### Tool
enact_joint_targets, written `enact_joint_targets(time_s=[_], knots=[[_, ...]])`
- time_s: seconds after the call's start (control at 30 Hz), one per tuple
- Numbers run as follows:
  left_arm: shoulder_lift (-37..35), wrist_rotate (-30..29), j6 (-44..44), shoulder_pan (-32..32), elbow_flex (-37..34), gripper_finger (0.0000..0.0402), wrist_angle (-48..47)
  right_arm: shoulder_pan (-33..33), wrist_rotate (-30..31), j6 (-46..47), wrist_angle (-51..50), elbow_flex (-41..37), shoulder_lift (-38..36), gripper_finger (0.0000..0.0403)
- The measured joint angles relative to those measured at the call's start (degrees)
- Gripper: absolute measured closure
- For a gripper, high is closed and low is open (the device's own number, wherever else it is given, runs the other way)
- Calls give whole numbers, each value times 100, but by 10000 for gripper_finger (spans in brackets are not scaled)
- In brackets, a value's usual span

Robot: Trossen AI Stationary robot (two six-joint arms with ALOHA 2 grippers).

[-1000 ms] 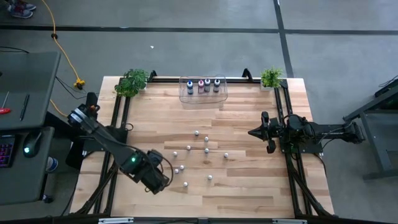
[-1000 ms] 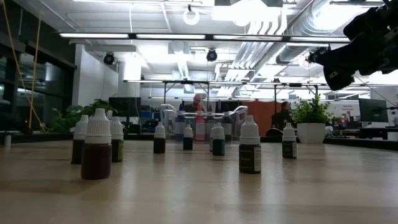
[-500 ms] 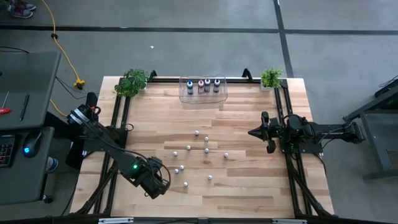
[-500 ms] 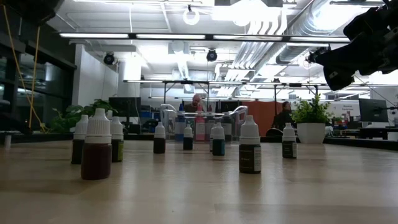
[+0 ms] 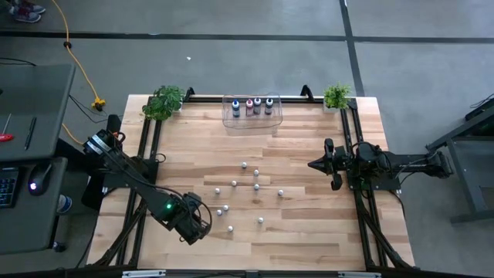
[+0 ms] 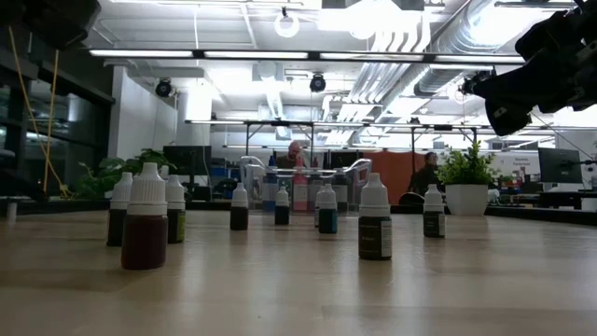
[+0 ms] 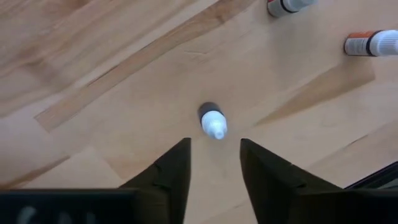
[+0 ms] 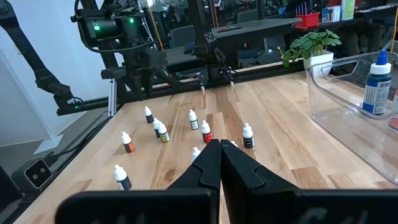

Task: Pick & Place food coloring
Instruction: Put the left small black food coloring bottle into the transparent bin

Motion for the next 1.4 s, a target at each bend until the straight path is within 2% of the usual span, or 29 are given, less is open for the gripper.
enact_joint_targets(time_s=[0.17,0.27,0.57,0.83,1.0,1.4], knots=[[0,-4,-33,0,0,208,1,2,1,0,0,0,0,402],[30,1,-28,34,-17,188,34,1,0,0,0,0,0,402],[496,571,22,229,-258,183,585,0,2,0,0,0,0,402],[551,570,109,229,-256,183,580,0,2,0,0,0,0,402],[551,556,120,232,-256,201,555,2,0,0,0,0,0,402],[551,464,147,229,-256,289,546,2,1,0,1,0,0,402]])
